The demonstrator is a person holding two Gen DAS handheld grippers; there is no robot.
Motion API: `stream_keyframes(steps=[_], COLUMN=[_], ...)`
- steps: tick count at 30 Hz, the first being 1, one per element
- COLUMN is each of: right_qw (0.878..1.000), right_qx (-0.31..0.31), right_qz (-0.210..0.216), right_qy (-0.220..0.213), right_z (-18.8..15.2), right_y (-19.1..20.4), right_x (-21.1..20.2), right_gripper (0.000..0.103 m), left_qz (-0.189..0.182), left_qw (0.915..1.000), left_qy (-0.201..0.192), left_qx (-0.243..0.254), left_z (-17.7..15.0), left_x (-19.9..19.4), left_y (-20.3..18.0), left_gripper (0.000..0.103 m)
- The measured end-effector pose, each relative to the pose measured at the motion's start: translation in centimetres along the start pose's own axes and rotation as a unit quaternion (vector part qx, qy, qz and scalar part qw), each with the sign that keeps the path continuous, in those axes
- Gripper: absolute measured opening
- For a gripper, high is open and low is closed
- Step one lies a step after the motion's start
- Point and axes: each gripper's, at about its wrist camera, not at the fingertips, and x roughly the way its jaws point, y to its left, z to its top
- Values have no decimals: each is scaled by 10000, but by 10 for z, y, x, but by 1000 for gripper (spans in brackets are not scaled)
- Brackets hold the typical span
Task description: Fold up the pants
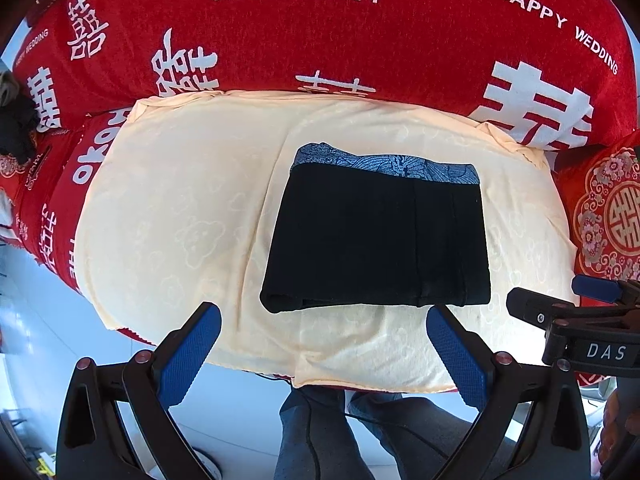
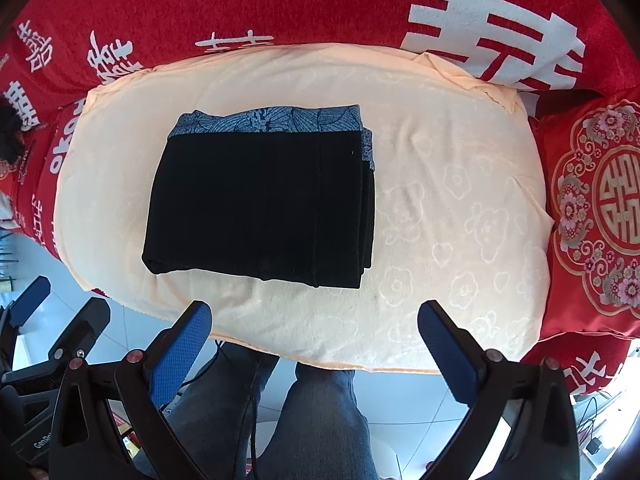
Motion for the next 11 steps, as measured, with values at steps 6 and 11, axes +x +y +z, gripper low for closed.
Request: stream_keyframes(steps=[6, 11], right_qw=[10000, 10000], right_qx=[-54, -1], right_qz=[15, 12], right_qy=[8, 22], right_z=[-3, -5], right_y=[2, 0], right_x=[1, 2], right_gripper=[103, 103], left_qz=[-105, -96], left_qw=[9999, 9999], left_qy=[-13, -49], left_qx=[-72, -14], left_z=[-2, -4], left_x=[0, -1], left_y=[1, -1], left_gripper=[103, 103])
